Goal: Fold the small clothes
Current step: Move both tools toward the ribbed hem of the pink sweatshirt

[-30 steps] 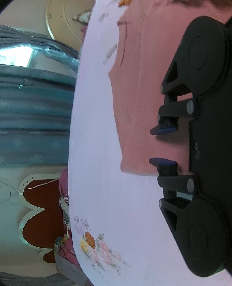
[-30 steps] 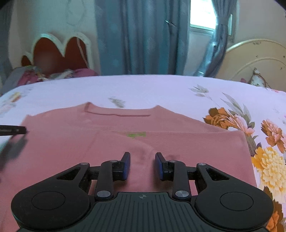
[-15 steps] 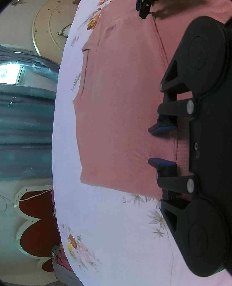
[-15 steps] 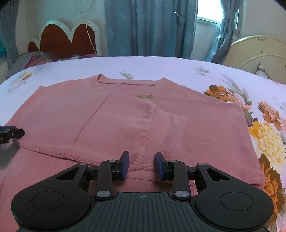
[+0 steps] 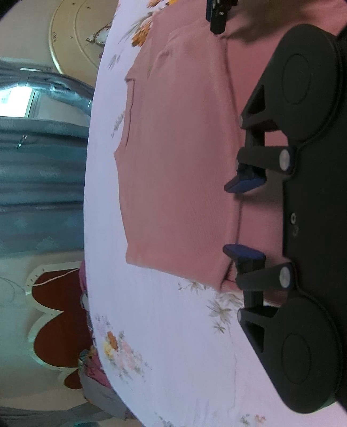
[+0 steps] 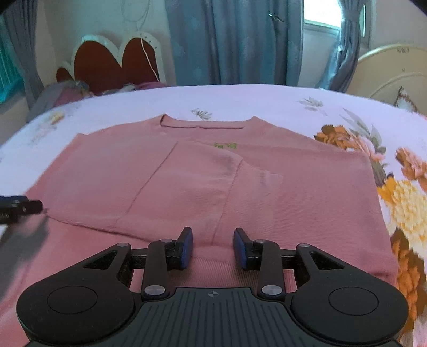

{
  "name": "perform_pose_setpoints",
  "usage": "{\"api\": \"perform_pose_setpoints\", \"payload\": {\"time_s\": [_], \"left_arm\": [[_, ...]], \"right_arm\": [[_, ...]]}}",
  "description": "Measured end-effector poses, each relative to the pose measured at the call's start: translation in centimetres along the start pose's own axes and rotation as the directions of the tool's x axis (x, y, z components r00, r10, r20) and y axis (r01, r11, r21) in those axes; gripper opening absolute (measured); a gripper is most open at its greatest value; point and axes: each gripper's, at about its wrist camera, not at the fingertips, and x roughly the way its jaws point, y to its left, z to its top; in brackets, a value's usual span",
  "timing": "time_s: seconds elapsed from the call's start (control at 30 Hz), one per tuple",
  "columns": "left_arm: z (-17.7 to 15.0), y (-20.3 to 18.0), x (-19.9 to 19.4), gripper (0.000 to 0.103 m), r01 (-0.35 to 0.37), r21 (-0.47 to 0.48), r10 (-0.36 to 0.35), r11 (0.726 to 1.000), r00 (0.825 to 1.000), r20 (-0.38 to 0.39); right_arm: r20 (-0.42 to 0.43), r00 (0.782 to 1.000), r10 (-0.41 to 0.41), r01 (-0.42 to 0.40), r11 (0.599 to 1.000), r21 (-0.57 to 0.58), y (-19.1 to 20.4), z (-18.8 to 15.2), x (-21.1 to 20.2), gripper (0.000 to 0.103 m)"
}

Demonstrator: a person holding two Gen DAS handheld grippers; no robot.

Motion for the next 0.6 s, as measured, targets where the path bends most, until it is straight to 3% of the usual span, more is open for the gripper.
{"api": "perform_pose_setpoints", "payload": {"time_s": [0.23, 0.3, 0.33, 0.37, 0.6], "left_arm": [[-1.1, -1.5, -3.2, 0.053, 0.014, 0.011, -0.014, 1.000, 1.000, 0.012], [-1.5, -2.0, -4.0, 0.056, 0.024, 0.027, -0.024, 0.999, 1.000, 0.013], [-1.6, -2.2, -4.4, 0.059, 0.030, 0.036, -0.030, 0.999, 0.999, 0.015], [-1.8, -2.3, -4.7, 0.060, 0.036, 0.046, -0.037, 0.998, 0.999, 0.017], [-3.7, -3.2, -6.8, 0.062, 0.101, 0.103, -0.104, 0.990, 0.994, 0.027]], "right_arm": [[0.014, 0.999, 0.030, -0.030, 1.000, 0.004, -0.1, -2.0, -3.9, 0.035], [0.020, 0.999, 0.028, -0.029, 1.000, 0.012, -0.2, -2.6, -5.2, 0.043], [0.026, 0.999, 0.022, -0.023, 1.000, 0.012, -0.1, -3.0, -5.8, 0.058], [0.040, 0.999, 0.015, -0.016, 1.000, 0.008, 0.0, -3.4, -6.6, 0.062], [0.069, 0.996, -0.053, 0.053, 0.999, 0.004, 1.2, -6.4, -10.6, 0.062]]}}
